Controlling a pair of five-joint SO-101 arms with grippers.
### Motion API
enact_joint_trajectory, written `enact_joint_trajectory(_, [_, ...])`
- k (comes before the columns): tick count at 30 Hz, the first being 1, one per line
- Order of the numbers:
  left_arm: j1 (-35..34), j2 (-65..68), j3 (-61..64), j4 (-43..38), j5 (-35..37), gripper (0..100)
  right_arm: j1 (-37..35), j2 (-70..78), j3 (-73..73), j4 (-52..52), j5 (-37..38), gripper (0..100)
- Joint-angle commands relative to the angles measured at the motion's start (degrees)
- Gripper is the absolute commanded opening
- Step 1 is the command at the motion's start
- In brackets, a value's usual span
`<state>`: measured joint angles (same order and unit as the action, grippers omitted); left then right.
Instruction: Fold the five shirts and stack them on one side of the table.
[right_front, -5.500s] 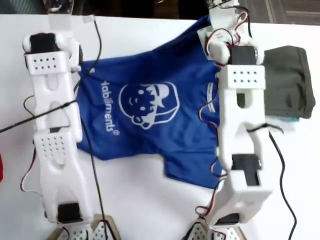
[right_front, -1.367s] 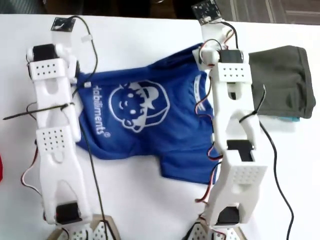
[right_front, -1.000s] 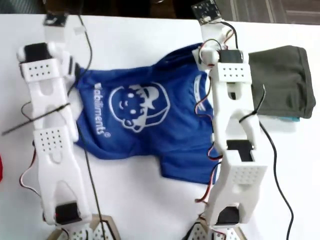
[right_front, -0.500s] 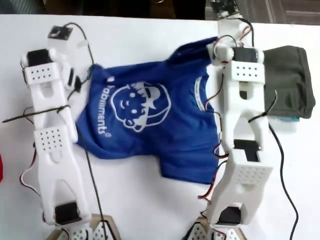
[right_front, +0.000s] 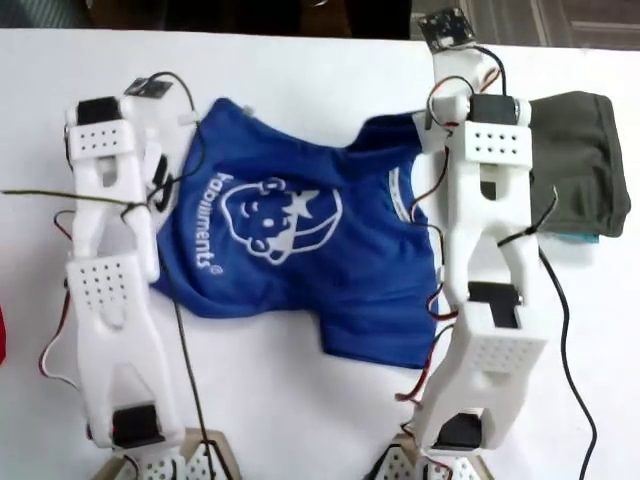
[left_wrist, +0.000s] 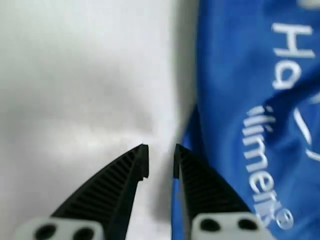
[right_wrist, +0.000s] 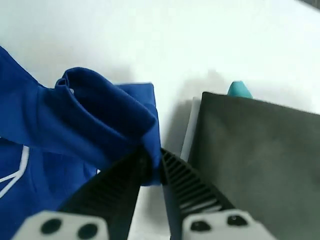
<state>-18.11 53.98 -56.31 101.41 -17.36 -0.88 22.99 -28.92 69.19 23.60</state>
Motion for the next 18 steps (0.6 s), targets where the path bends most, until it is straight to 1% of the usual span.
enact_joint_trajectory(1, [1.2,-15.3,14.1,1.0,-0.7,11,-2.3,-7.6,-2.6,2.5,-0.1,1.8])
enact_joint_trajectory(3, [2.1,-22.3,22.7,0.7,-2.6,11,-3.9,-9.3,-2.6,4.1,-0.1,1.8])
enact_joint_trajectory(5, [2.5,-29.3,31.5,-2.1,-3.3,11,-5.1,-10.5,-2.6,4.9,-0.1,1.8])
enact_joint_trajectory(9, [2.5,-41.0,50.9,-12.0,-3.7,11,-6.3,-12.1,-2.6,5.1,-0.3,1.8])
enact_joint_trajectory(13, [2.5,-47.4,68.8,-21.8,-5.5,11,-6.1,-13.2,-2.6,5.8,-0.2,1.8])
enact_joint_trajectory(15, [2.3,-49.4,74.9,-25.4,-5.5,11,-5.9,-13.7,-2.6,6.5,-0.2,1.8])
enact_joint_trajectory(18, [1.9,-52.6,80.5,-28.3,-5.5,11,-6.0,-14.0,-2.6,8.5,-0.1,1.8])
